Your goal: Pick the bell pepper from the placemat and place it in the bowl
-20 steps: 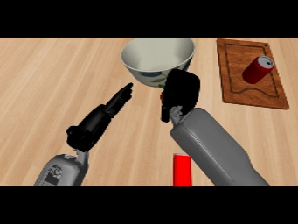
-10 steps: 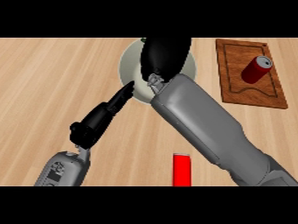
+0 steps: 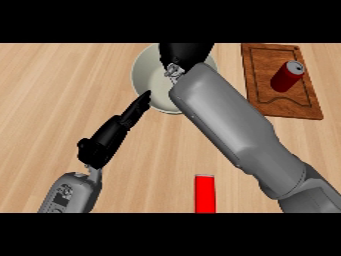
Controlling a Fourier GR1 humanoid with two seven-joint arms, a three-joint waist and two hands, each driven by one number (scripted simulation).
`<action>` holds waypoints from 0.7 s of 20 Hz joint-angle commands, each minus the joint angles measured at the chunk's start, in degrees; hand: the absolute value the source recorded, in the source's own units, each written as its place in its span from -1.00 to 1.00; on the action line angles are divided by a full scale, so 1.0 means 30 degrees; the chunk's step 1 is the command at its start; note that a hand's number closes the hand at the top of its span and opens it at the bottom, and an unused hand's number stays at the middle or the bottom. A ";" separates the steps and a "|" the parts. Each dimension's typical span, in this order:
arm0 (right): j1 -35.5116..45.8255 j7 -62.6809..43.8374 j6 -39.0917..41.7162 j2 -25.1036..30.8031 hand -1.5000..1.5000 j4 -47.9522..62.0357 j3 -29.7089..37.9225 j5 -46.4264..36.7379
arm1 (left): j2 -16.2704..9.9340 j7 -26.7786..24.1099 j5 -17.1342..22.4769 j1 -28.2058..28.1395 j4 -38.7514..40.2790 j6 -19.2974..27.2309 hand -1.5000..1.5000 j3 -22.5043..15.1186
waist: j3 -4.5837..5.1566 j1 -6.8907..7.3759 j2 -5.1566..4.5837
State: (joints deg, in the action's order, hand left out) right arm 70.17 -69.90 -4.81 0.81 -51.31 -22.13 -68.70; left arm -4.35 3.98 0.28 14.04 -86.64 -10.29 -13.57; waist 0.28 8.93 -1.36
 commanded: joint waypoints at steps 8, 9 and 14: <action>0.0210 -0.4325 -0.2614 -0.0255 1.00 0.4742 -0.0048 -0.1717 | -0.0378 -0.0153 0.0007 -0.0672 -0.0115 0.0105 0.00 0.0520 | -0.0045 -0.0946 -0.0027; 0.0813 -0.4169 -0.1436 -0.0256 1.00 0.4750 0.0579 -0.0692 | -0.0607 -0.0423 0.0055 -0.0961 -0.0016 -0.0061 0.00 0.0647 | -0.0042 -0.0955 0.0059; -0.1480 -0.1966 -0.3508 -0.0257 1.00 0.4993 0.3634 0.3180 | -0.0343 -0.0396 -0.0076 -0.0938 -0.0456 0.0305 0.00 0.0607 | -0.0098 -0.1112 -0.0010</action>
State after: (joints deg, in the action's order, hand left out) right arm 68.33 -68.10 -9.56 0.74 -37.65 -15.85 -65.27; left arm -5.49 3.77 0.22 12.06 -87.83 -9.64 -11.85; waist 0.05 6.11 -1.30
